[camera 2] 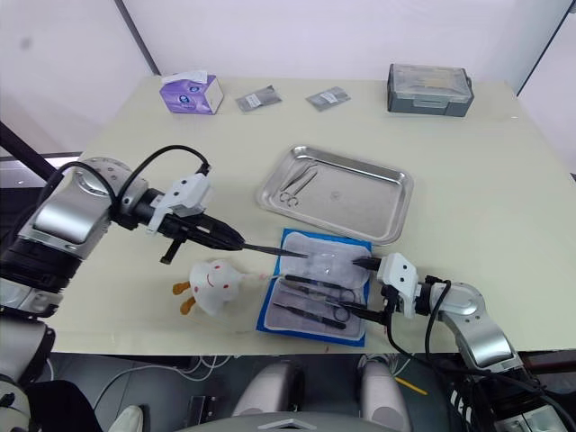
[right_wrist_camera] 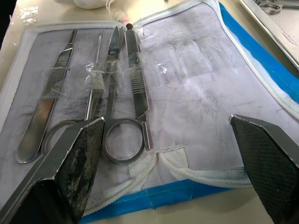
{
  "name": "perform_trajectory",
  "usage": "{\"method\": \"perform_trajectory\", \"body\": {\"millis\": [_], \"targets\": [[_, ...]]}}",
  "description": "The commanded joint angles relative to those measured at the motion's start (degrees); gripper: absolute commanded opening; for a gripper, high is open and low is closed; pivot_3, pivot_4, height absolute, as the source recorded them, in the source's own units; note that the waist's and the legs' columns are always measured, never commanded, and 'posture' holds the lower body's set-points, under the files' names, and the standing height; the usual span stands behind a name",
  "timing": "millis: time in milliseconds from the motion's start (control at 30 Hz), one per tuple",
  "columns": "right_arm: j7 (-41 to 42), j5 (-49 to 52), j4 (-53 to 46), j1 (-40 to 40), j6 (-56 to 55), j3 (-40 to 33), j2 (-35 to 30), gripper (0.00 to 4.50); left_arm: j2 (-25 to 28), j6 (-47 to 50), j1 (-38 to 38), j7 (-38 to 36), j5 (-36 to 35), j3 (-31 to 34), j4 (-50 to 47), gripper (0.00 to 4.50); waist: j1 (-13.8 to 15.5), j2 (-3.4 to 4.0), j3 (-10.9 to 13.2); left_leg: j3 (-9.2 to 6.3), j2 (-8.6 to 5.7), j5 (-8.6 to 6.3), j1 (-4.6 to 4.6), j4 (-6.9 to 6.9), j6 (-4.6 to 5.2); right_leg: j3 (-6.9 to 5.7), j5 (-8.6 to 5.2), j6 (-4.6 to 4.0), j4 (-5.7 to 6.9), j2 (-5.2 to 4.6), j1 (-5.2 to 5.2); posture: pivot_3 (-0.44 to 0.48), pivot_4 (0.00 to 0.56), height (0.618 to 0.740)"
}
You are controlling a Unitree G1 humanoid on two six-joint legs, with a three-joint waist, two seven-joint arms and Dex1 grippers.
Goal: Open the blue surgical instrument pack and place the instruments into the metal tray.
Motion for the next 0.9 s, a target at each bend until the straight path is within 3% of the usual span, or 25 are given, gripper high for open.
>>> {"method": "perform_trajectory", "body": {"millis": [33,133,300,500,667,800,900], "targets": [[0.3,-1.5,3.4,2.0,2.5,0.9,-0.9,4.50,-0.3,0.8,-1.1,-2.6,-2.5,2.3,-1.7,0.08,0.0,0.00,0.0,0.00,0.00,0.00,0.00,0.00,0.00,0.00,0.00,0.00,0.00,0.00,0.00,0.000,0.150,0.734],[0.4,-1.6,3.5,2.0,2.5,0.9,-1.0,4.50,-4.0,3.6,-2.2,-0.5,-3.1,5.8,-0.7,0.08,0.1,-0.03,0.0,0.01,-0.01,0.00,0.00,0.00,0.00,0.00,0.00,0.01,0.00,0.00,0.00,0.000,0.150,0.734],[0.6,-1.6,3.4,1.9,2.6,0.7,-1.0,4.50,-11.5,8.7,-3.9,9.6,-2.3,10.6,-0.7,0.08,0.0,-0.15,0.1,-0.01,-0.04,0.00,-0.02,0.03,0.00,-0.02,-0.01,0.02,0.01,0.00,0.01,0.000,0.150,0.734],[1.0,-1.6,3.7,1.8,2.6,0.8,-1.2,4.50,-22.4,18.2,-3.9,30.1,0.2,15.0,-5.3,0.08,0.0,-0.15,0.1,-0.06,-0.02,0.00,-0.01,0.05,0.00,-0.01,0.00,0.03,0.02,-0.03,0.02,0.000,0.150,0.734],[1.0,-1.6,3.7,1.6,2.7,0.9,-1.1,4.50,-28.6,25.2,-2.4,41.9,2.2,16.2,-8.2,0.08,0.0,-0.14,0.2,-0.08,-0.02,0.01,0.00,0.03,-0.01,0.01,0.00,0.03,0.04,-0.03,0.01,0.000,0.150,0.734],[1.2,-1.6,3.7,1.6,2.7,0.8,-1.3,4.50,-33.5,28.0,-1.1,52.7,7.8,14.5,-8.6,0.08,0.1,-0.13,0.1,-0.08,-0.03,0.01,0.00,0.03,-0.02,0.01,0.00,0.02,0.03,-0.03,0.00,0.000,0.150,0.734],[1.2,-1.6,3.7,1.5,2.7,1.0,-1.2,4.50,-39.8,30.3,-0.5,60.9,9.4,15.4,-7.6,0.08,0.2,-0.15,0.1,-0.08,-0.06,0.01,0.00,0.05,-0.02,0.03,0.01,0.04,0.02,-0.08,0.04,0.000,0.150,0.734]]}}
